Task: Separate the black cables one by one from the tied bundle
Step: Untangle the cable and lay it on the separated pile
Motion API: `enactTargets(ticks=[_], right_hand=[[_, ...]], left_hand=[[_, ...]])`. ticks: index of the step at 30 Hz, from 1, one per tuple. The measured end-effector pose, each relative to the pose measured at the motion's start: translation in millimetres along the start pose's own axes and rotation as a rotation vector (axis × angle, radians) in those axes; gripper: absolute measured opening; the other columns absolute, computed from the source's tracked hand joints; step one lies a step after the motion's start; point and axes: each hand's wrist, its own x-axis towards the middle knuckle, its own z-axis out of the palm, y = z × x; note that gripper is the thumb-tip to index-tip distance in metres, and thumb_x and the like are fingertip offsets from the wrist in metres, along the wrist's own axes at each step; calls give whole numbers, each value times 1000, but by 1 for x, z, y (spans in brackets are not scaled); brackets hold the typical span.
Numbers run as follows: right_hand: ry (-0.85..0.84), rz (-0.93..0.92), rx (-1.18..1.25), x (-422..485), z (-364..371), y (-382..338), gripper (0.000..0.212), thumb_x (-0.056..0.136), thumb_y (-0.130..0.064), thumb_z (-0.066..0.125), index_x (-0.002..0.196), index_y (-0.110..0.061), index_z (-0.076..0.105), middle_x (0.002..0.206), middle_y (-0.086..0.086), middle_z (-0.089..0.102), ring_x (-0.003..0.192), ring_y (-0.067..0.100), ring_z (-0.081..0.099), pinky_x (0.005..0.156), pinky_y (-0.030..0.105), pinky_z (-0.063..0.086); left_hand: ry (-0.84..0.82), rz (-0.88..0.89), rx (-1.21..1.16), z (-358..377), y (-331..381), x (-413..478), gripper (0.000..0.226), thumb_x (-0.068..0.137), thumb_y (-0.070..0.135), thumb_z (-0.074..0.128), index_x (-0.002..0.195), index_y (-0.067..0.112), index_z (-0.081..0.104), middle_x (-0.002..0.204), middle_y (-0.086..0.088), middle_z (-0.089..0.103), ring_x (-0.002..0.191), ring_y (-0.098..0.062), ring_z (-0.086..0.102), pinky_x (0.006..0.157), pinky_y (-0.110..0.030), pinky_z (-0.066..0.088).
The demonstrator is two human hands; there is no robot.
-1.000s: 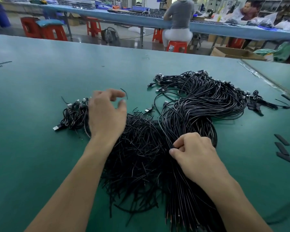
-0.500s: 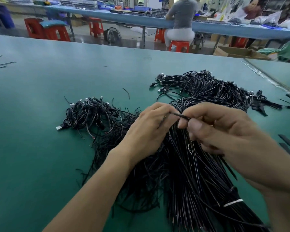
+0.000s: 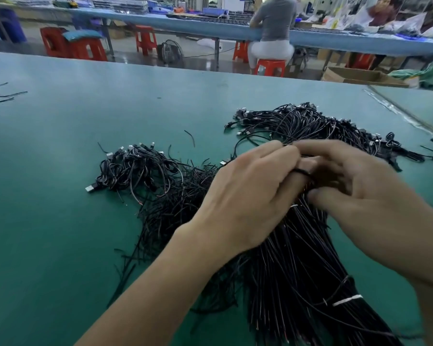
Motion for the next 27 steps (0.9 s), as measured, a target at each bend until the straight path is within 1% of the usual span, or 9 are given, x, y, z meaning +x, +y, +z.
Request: enactTargets(ticks=[3, 7, 11, 15, 16, 18, 21, 24, 27], right_hand=[[-116, -60, 165, -3, 5, -7, 44, 77, -20, 55, 111, -46, 64, 97, 2, 73, 88, 45, 66, 76, 67, 53], [17, -35, 15, 0, 9, 1, 38, 80, -54, 50, 87, -19, 65, 49, -2, 44, 46, 11, 43, 52, 36, 41], [134, -221, 256, -1, 6, -6, 48, 89, -58, 54, 67, -16, 64, 52, 6, 35, 53, 33, 30, 47, 42, 30], [2, -311, 633, 1, 1, -12, 36, 90, -33, 60, 57, -16, 60, 54, 2, 44, 57, 23, 31, 52, 27, 30], [1, -282, 696, 2, -1, -10, 35, 87, -27, 57, 53, -18, 60, 52, -4, 45, 56, 19, 32, 52, 24, 31], [116, -170, 736, 6, -8, -1, 33, 77, -28, 55, 45, -20, 56, 48, -9, 44, 52, 14, 33, 49, 22, 31], [401, 16, 313, 7, -17, 18, 31, 68, -37, 61, 46, -16, 61, 40, -1, 37, 42, 18, 29, 42, 23, 24], [202, 178, -136, 7, -7, 28, 19, 77, -44, 67, 63, -33, 72, 37, -3, 44, 33, 7, 34, 42, 20, 27], [15, 202, -189, 8, 4, 23, 21, 86, -31, 63, 75, -47, 72, 59, -17, 66, 52, 0, 57, 54, 27, 45]], left_hand=[[-68, -45, -28, -1, -5, -2, 19, 99, 21, 44, 82, 13, 48, 80, 3, 49, 73, -20, 49, 64, -41, 43], [-59, -151, -92, -2, -16, -2, 16, 95, 15, 45, 81, 21, 39, 75, 15, 42, 71, -3, 41, 64, -19, 33], [-156, -212, -130, 4, -34, -9, 14, 100, 18, 48, 86, 16, 49, 78, 14, 48, 73, -1, 45, 68, -16, 35], [-331, -354, -39, 18, -46, -18, 30, 106, 37, 38, 104, 19, 62, 136, 6, 53, 126, -6, 46, 108, -27, 36], [-282, -374, -51, 19, -46, -18, 33, 106, 37, 37, 101, 17, 62, 137, 4, 53, 125, -5, 48, 107, -26, 37], [-82, -442, -144, 14, -44, -15, 43, 106, 39, 35, 94, 10, 64, 100, 0, 64, 85, -5, 59, 79, -19, 48], [212, -383, -275, 1, -33, -7, 37, 107, 35, 35, 78, 27, 57, 61, 2, 50, 60, -28, 56, 61, -23, 50], [258, -123, -232, -6, -9, 2, 29, 104, 31, 37, 76, 27, 44, 57, 13, 39, 48, -16, 48, 45, -20, 38], [219, 21, -89, -7, -4, 2, 30, 103, 28, 40, 76, 17, 43, 57, 18, 28, 48, 3, 30, 50, -11, 23]])
